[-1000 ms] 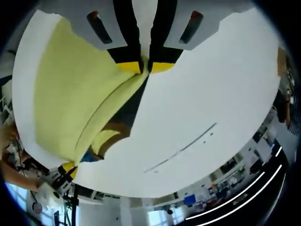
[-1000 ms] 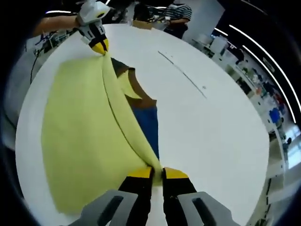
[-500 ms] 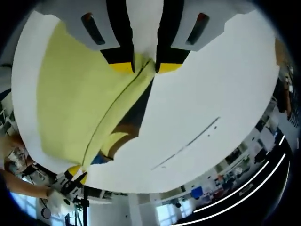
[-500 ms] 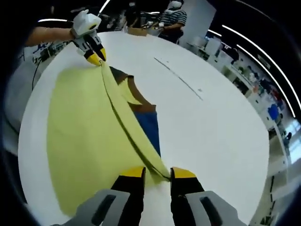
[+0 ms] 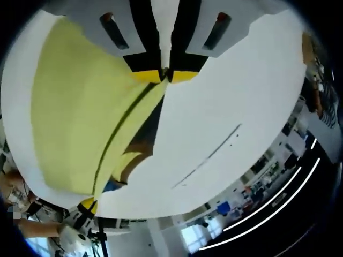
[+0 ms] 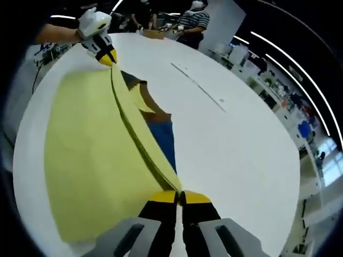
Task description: Fold the garment on the visible template until the final outline fits inside the template.
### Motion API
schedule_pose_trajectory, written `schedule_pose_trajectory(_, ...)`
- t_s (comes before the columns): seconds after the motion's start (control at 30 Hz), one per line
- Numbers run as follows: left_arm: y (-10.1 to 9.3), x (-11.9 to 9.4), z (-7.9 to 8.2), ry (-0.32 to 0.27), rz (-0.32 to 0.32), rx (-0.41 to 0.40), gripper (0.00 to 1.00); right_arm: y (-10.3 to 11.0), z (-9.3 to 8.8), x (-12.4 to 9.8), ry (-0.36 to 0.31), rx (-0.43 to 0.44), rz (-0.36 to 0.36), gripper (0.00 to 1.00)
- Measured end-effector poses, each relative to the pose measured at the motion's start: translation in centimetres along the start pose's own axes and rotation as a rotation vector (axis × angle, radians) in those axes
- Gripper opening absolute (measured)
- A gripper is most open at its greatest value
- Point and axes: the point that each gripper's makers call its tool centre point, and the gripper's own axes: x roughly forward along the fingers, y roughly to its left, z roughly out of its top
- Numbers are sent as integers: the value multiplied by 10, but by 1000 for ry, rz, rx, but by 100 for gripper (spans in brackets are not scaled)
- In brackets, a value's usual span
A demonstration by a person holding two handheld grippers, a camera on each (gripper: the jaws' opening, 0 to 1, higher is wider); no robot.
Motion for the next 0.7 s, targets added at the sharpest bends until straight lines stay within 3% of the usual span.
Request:
schedule_pose_trajectory(0.1, 3, -6, 5, -46, 7, -85, 1, -4, 8, -5, -51, 98, -7, 0)
schedule_pose_trajectory(0.2, 8, -10, 9, -85, 17, -196, 0, -10, 13, -9, -84, 299, -15, 0)
schedule_pose_trajectory(0.3, 9, -7, 4, -73, 19, -342, 0, -13, 16, -9, -115, 429, -11, 0)
schedule_pose_trajectory(0.37, 13, -3, -1, -47, 44, -385, 0, -16, 16, -6, -120, 457, -15, 0)
schedule_pose_trajectory(0.43, 13, 1, -2, -31, 65, -329, 0, -17, 17, -2, -112, 452, -18, 0)
schedule_pose_trajectory(0.57, 12, 10, -6, -2, 88, -465, 1, -19, 13, 6, -82, 464, -41, 0)
schedule_pose_trajectory(0.7, 15, 9, -5, -19, 111, -451, 4, -24, 8, 10, -70, 513, -79, 0)
